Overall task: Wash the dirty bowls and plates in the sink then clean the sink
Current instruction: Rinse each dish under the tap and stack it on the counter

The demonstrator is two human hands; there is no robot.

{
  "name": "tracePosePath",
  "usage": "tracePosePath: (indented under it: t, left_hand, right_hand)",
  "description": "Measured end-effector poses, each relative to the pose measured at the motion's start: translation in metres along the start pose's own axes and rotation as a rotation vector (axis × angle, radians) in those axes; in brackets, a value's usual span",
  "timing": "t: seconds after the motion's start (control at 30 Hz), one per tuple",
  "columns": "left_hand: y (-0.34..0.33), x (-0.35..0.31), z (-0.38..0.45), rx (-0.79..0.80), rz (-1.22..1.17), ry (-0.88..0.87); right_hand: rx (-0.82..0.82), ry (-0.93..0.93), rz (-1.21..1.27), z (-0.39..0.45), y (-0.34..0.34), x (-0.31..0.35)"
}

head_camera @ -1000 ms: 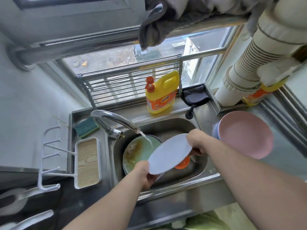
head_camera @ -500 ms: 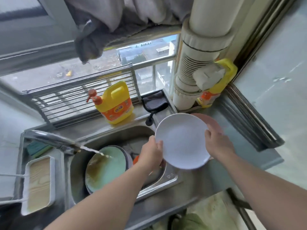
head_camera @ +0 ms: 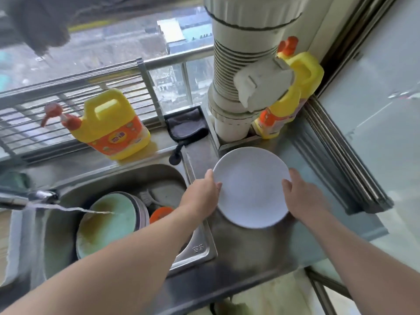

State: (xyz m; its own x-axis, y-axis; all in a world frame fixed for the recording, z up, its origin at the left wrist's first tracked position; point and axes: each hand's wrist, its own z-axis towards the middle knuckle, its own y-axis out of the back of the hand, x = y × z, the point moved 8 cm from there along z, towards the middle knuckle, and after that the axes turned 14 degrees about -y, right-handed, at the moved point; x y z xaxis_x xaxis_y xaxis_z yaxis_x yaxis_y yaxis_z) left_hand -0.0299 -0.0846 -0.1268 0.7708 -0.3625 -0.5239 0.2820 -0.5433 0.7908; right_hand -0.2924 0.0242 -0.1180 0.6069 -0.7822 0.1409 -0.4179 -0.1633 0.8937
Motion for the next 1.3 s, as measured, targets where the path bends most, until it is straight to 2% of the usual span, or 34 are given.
tracePosePath:
  t: [0.07,0.13,0.2,0.27,0.4,0.5,0.67,0.73,0.8,0.93,1.03,1.17,1.3]
  left_hand:
    - [-0.004,0.003,-0.006,-0.019,-0.085,-0.049]
    - [-0.002,0.011,-0.018,-0.081,-0.215,-0.079]
    - [0.002,0.028,-0.033,-0.171,-0.312,-0.074]
    - [0.007,0.054,-0.050,-0.256,-0.328,-0.043]
    - [0.017,0.123,-0.094,-0.315,-0.243,0.104]
    - [0.019,0.188,-0.141,-0.294,-0.178,0.321]
    - [0.014,0.286,-0.217,-0.271,-0.225,0.795]
    - [0.008,0.309,-0.242,-0.242,-0.256,0.957]
    - [-0.002,0.321,-0.256,-0.236,-0.355,1.049]
    - [-0.011,0.336,-0.263,-0.224,-0.476,1.127]
    - [-0.013,0.344,-0.262,-0.245,-0.571,1.106]
    - [-0.009,0.337,-0.264,-0.295,-0.680,1.039]
    - [0.005,0.333,-0.269,-0.286,-0.605,1.063]
  right_hand:
    - [-0.041,-0.036,-0.001,-0.005,0.012,-0.001]
    - [-0.137,0.010,0.049,-0.017,0.028,0.013]
    - [-0.232,0.206,0.168,-0.038,0.036,0.050]
    - [-0.253,0.431,0.253,-0.065,0.029,0.099]
    - [-0.097,0.694,0.329,-0.119,-0.023,0.203]
    - [0.102,0.770,0.249,-0.151,-0.082,0.271]
    - [0.429,0.683,-0.142,-0.186,-0.191,0.333]
    - [0.453,0.620,-0.254,-0.193,-0.220,0.342]
    - [0.395,0.533,-0.323,-0.193,-0.236,0.350]
    - [0.310,0.422,-0.397,-0.190,-0.254,0.360]
    - [0.338,0.374,-0.413,-0.185,-0.255,0.363]
    - [0.494,0.288,-0.152,-0.194,-0.237,0.371]
    - [0.614,0.229,0.052,-0.213,-0.196,0.373]
